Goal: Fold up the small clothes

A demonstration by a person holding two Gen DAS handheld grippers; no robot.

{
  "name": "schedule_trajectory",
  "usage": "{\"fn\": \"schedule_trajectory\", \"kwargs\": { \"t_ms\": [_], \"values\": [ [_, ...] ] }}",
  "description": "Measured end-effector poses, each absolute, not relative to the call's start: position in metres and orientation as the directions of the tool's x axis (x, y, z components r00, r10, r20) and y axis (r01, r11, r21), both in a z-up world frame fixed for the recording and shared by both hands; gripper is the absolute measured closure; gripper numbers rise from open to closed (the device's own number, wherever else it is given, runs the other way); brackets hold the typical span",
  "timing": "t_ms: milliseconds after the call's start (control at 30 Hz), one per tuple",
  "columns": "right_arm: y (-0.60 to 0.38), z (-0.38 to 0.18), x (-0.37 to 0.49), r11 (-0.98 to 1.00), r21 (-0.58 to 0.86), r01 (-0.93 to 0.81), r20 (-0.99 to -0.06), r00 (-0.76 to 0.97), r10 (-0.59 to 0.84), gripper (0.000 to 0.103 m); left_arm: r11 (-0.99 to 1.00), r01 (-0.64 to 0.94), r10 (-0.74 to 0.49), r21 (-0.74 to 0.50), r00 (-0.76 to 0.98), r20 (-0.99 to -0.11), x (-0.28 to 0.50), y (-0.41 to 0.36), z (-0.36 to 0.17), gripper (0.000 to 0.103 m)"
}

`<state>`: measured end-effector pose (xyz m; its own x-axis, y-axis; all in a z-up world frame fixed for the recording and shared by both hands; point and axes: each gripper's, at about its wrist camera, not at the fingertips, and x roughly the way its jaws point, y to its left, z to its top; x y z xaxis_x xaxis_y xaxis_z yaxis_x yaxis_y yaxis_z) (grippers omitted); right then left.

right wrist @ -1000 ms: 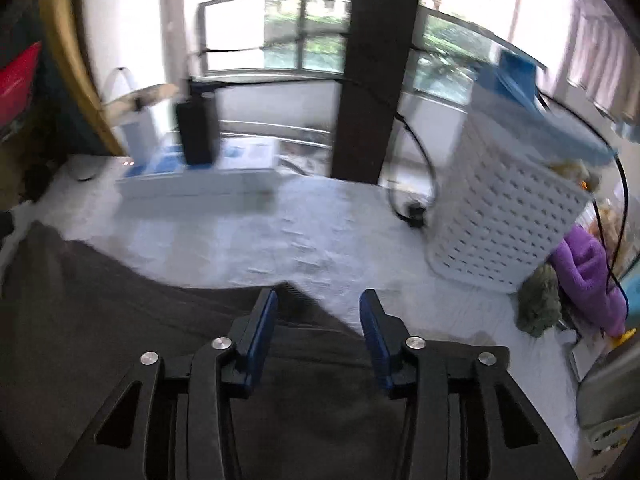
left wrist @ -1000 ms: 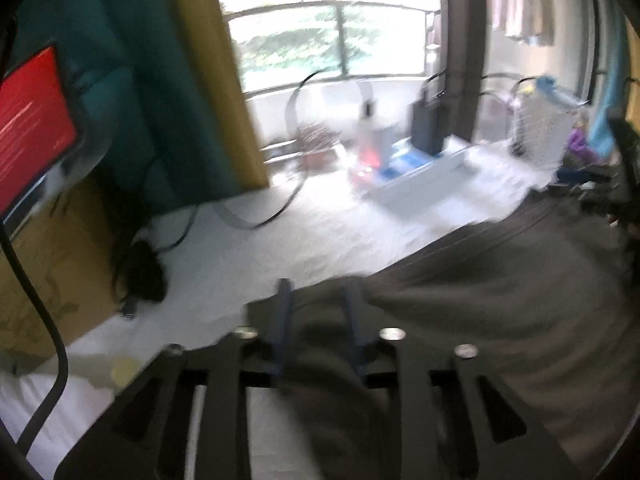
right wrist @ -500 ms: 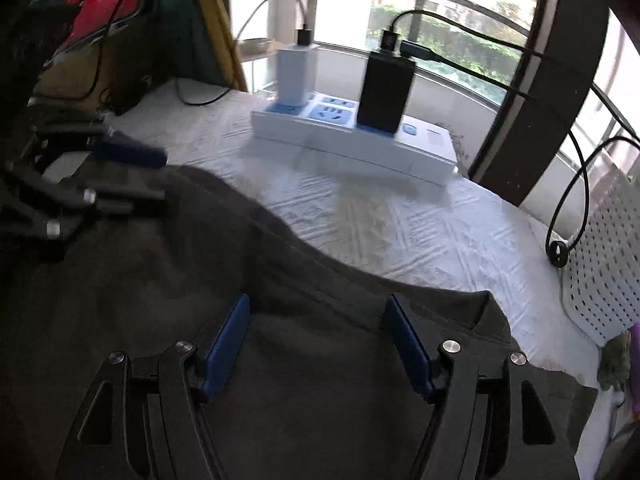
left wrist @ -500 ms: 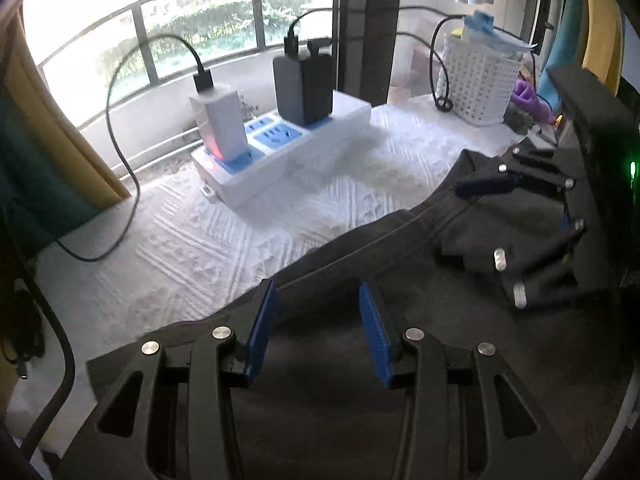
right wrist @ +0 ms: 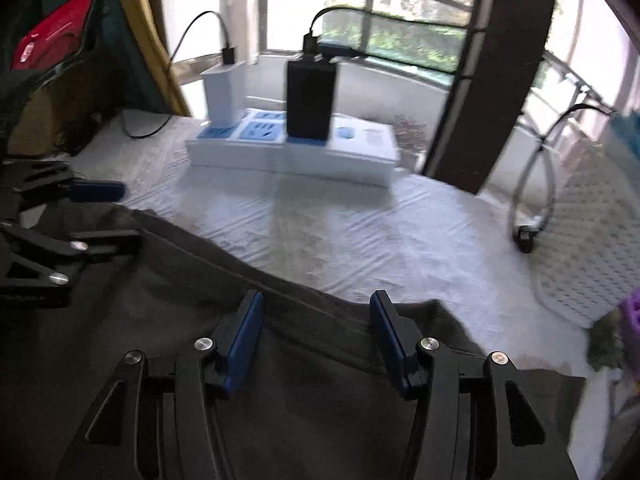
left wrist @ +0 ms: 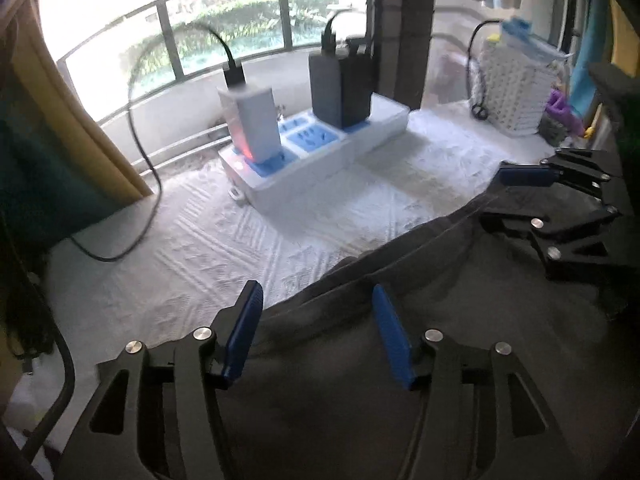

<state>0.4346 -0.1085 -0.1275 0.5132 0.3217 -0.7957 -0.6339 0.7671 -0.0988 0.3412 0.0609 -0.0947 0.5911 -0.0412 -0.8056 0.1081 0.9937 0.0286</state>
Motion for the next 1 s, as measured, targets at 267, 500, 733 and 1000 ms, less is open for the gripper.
{"fn": "schedule_trajectory", "kwargs": {
  "t_ms": [267, 500, 733, 1000],
  "values": [
    [-0.139, -0.099, 0.403, 0.795, -0.105, -0.598, -0.780, 0.545, 0.307, 0.045, 0.992, 0.123, -0.077, -0.001, 0.617, -0.783, 0.266, 0.065, -0.064, 0.045],
    [-0.167, -0.106, 0.352, 0.809, -0.088, -0.581, -0.803, 0.521, 0.287, 0.044, 0.992, 0.091, -0.121, -0.082, 0.602, -0.790, 0.193, 0.058, -0.070, 0.045],
    [-0.193, -0.118, 0.316, 0.846, -0.059, -0.531, -0.820, 0.509, 0.262, 0.044, 0.991, 0.045, -0.131, -0.128, 0.574, -0.808, 0.156, 0.049, -0.088, 0.045],
    [-0.212, -0.124, 0.272, 0.866, -0.032, -0.499, -0.819, 0.509, 0.264, 0.043, 0.998, 0.055, -0.062, -0.037, 0.580, -0.813, 0.134, 0.039, -0.104, 0.038]
  ]
}}
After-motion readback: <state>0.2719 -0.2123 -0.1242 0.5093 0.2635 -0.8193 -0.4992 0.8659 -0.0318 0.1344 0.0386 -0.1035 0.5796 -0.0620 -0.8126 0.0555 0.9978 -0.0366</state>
